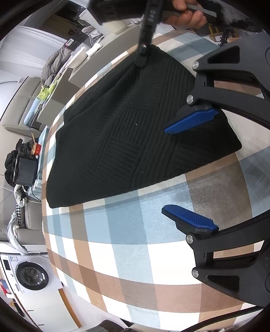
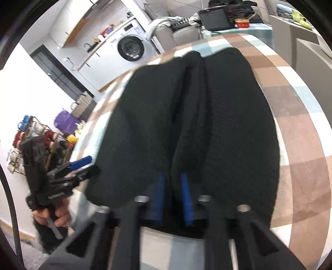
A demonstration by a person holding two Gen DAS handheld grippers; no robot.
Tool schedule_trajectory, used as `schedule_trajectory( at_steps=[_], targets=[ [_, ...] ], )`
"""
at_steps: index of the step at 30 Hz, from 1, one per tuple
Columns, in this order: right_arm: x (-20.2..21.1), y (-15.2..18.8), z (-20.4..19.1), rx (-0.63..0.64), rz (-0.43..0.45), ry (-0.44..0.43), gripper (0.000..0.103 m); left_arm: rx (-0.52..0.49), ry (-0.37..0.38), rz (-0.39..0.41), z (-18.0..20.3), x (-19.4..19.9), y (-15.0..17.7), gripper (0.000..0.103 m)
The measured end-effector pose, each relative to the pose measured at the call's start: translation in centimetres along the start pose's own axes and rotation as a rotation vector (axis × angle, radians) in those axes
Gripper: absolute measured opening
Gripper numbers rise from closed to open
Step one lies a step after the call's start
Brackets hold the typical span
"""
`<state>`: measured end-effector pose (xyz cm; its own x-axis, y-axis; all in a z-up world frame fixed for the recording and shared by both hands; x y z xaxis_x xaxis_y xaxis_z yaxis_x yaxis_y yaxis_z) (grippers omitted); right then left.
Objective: Fold small clothes
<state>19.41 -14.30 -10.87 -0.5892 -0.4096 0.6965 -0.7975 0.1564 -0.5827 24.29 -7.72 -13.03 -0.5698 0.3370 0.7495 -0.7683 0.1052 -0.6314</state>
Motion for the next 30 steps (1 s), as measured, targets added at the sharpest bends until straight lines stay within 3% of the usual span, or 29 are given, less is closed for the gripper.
schedule_trajectory(
  at_steps=[3,7,10,12,14,15,19,22,30],
  targets=[
    [1.9,-0.1,-1.5,0.01,0.019,-0.043,0.01,-0.002,-0.001,0.013,0.1,0.5,-0.2,0.069],
    [-0.1,2.5,2.1,-0.016,-0.093,0.099,0.01,0.008,0.005,0.005,0.1,0.3,0.1,0.069],
    [0.6,1.6,1.9,-0.045,-0.067,0.042,0.016,-0.008,-0.001,-0.004,0.2,0.0,0.3,0.069],
    [1.0,0.1,1.9,-0.021,-0.032,0.05,0.022,-0.01,0.006,-0.004,0.3,-0.1,0.3,0.069],
    [0.6,-1.9,2.6,-0.018,-0.008,0.051,0.042,-0.003,0.014,-0.002,0.3,-0.2,0.2,0.069],
    [0.2,-3.0,3.1,-0.027,0.002,0.058,0.044,-0.001,0.013,-0.001,0.3,-0.3,0.1,0.069],
    [-2.8,-8.0,4.7,-0.057,0.02,0.073,0.045,0.014,0.008,0.008,-0.1,-0.4,-0.3,0.069],
    [-5.7,-11.4,5.2,-0.045,0.023,0.073,0.054,0.024,-0.004,0.017,-0.7,-0.4,-0.7,0.069],
    [-11.5,-15.8,5.9,-0.015,0.002,0.084,0.055,0.057,-0.021,0.004,-2.5,-1.0,-0.6,0.069]
  ],
)
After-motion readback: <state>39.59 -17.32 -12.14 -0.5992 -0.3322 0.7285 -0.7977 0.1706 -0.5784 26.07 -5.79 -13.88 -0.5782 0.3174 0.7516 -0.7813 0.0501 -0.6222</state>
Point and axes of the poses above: each gripper's, at about its wrist camera, not at the fingertips, and x roughly against the way its jaws point, z to its right, y to its underside, the point moved 10 cm from there along -x, roughly the way its jaws point, and after that the axes turned 4 degrees about z, right-handed, at the moved point
